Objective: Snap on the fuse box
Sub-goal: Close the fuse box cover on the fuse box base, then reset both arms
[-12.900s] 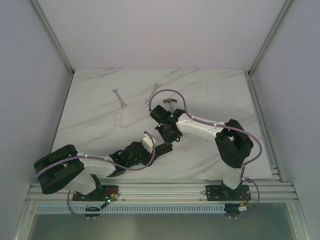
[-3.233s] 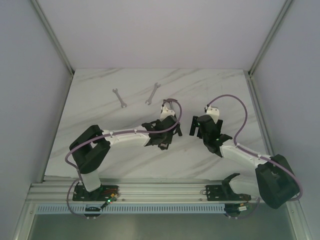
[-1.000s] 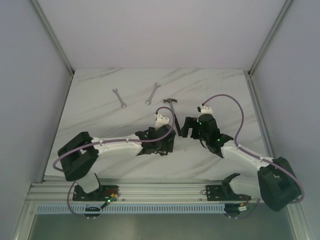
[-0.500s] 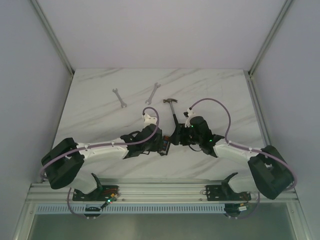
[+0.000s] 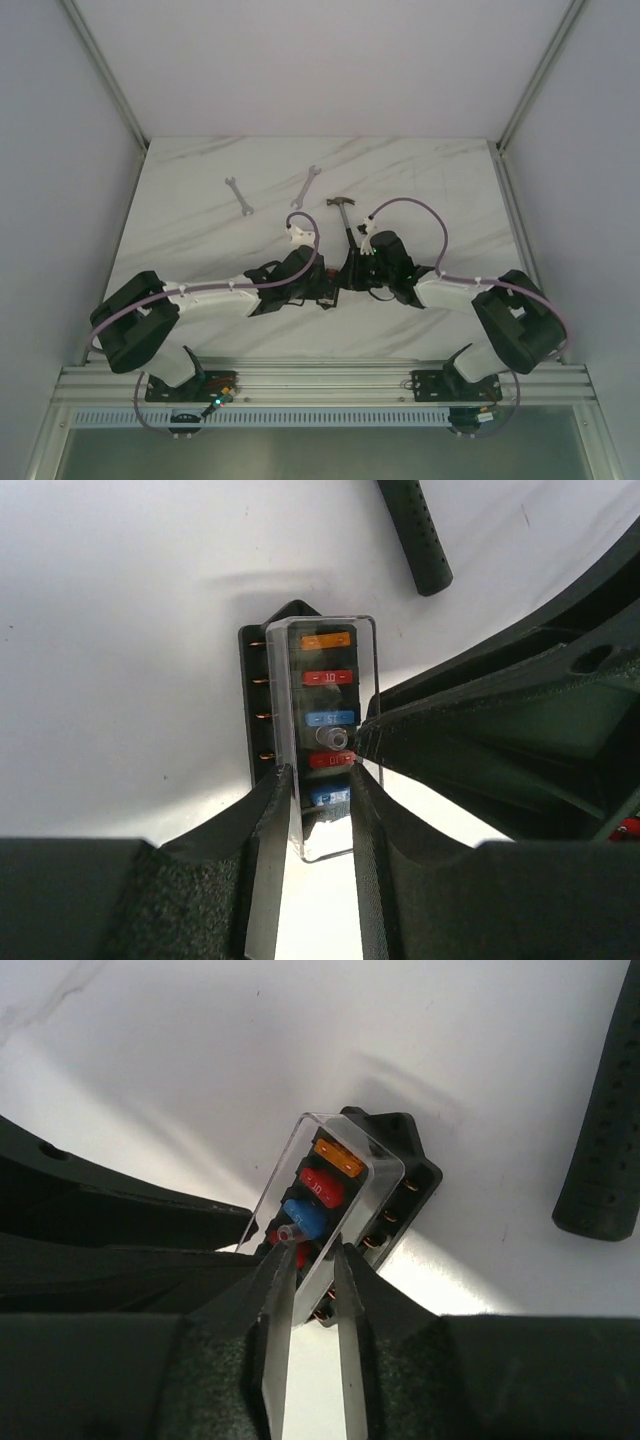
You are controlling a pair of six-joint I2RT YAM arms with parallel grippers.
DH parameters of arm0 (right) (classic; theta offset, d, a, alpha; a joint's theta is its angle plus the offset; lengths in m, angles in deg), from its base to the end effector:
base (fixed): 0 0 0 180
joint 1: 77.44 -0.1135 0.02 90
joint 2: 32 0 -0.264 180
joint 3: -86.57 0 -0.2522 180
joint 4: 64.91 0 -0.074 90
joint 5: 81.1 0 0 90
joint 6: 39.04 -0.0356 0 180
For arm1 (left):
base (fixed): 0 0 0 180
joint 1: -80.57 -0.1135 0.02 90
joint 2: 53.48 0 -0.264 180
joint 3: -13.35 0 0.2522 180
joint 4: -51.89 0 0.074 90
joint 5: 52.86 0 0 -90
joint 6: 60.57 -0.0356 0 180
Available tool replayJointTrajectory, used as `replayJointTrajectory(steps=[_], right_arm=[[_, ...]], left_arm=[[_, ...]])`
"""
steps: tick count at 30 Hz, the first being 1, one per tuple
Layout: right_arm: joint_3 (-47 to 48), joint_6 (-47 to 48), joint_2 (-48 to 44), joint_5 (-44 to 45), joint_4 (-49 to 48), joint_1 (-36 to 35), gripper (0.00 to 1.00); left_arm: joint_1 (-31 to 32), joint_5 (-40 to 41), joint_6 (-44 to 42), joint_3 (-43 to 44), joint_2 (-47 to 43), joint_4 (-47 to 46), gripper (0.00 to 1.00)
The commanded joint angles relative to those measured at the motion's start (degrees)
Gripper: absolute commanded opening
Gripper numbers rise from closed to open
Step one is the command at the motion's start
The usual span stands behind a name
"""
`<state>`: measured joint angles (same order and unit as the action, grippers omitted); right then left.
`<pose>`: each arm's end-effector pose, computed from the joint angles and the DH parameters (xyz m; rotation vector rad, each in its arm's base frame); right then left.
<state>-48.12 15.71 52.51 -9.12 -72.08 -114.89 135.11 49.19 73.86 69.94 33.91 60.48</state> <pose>0.2169 0.1800 0.1597 -0.2449 2.2842 1.0437 0.1851 -0.2471 0.1790 0.0895 2.3319 -0.6780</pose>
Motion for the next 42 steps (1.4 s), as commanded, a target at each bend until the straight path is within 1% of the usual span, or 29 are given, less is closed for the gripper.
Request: replayJointTrajectory(steps=[1,2,5,8,10,12,15,16,21,22,23,25,27,28,29,32,33,34,36,39,41,42], right_arm=[[1.1,1.4,3.4,-0.1,3.2,-0.8,0.24],[1.3,1.9,5.1,0.2,4.0,-0.9,0.23],[1.7,2.8,6.0,0.7,5.1,-1.0,0.21],[2.2,3.8,5.1,1.4,5.7,-1.0,0.22],[3.0,4.9,2.3,3.7,7.4,-0.9,0.24],[4.2,6.5,-0.8,7.7,10.3,-0.5,0.31],[6.1,9.0,-5.5,15.7,15.6,0.5,0.38],[6.5,9.7,-7.3,18.4,16.9,1.0,0.41],[6.9,14.0,-15.0,32.0,19.6,5.6,0.61],[6.4,14.7,-16.0,35.9,19.3,6.9,0.71],[6.0,15.5,-16.5,39.5,18.8,7.7,0.78],[5.0,16.8,-16.8,45.5,17.1,10.5,0.84],[3.3,17.4,-16.6,50.3,14.2,13.5,0.92],[1.9,17.7,-16.6,52.4,11.7,14.9,0.97],[0.4,17.8,-16.7,54.6,8.8,16.5,1.0],[-5.3,21.6,-16.9,56.2,-3.2,20.7,0.99],[-7.0,22.4,-16.7,56.9,-7.6,21.9,0.99],[-7.2,22.6,-16.6,56.3,-8.7,23.5,0.99],[-8.5,25.2,-15.6,56.6,-14.3,25.4,0.99],[-12.2,29.4,-12.0,57.4,-26.2,27.7,0.99],[-14.0,29.6,-8.7,56.0,-31.3,29.5,0.99],[-15.4,29.6,-6.8,54.8,-36.1,30.3,0.99]], left_arm=[[0.8,-5.3,1.8,-3.0,4.1,-2.1,0.36],[0.8,-5.4,2.3,-3.5,4.2,-2.7,0.36],[0.8,-5.8,3.5,-4.9,3.9,-4.6,0.35],[0.9,-6.0,3.8,-5.2,2.7,-6.2,0.36],[0.8,-4.6,3.3,-5.2,0.9,-6.3,0.37],[0.2,-3.5,2.6,-5.7,-1.8,-6.3,0.4],[-1.9,-2.0,0.9,-6.5,-5.7,-5.0,0.46],[-2.8,-1.4,0.3,-6.8,-8.4,-4.5,0.48],[-8.8,0.6,-3.7,-8.9,-16.3,-3.3,0.69],[-10.3,1.6,-4.7,-9.4,-17.6,-3.1,0.74],[-12.0,2.8,-5.6,-9.9,-18.5,-2.9,0.79],[-15.6,5.1,-7.9,-11.0,-20.3,-2.8,0.85],[-19.8,7.4,-10.6,-12.1,-22.0,-2.7,0.88],[-21.7,9.4,-11.8,-12.7,-23.0,-2.7,0.9],[-23.7,11.3,-12.7,-13.6,-24.3,-2.8,0.93],[-31.1,15.4,-15.9,-16.8,-28.3,-4.9,1.0],[-33.3,16.9,-17.0,-17.9,-29.5,-6.1,1.0],[-35.4,18.5,-18.2,-19.2,-30.5,-7.4,1.0],[-39.9,19.9,-20.3,-21.4,-31.5,-12.0,1.0],[-46.2,19.8,-23.0,-24.9,-30.3,-20.1,1.0],[-49.6,18.5,-24.5,-25.2,-28.1,-24.1,1.0],[-50.6,18.7,-25.8,-25.7,-26.7,-26.9,1.0]])
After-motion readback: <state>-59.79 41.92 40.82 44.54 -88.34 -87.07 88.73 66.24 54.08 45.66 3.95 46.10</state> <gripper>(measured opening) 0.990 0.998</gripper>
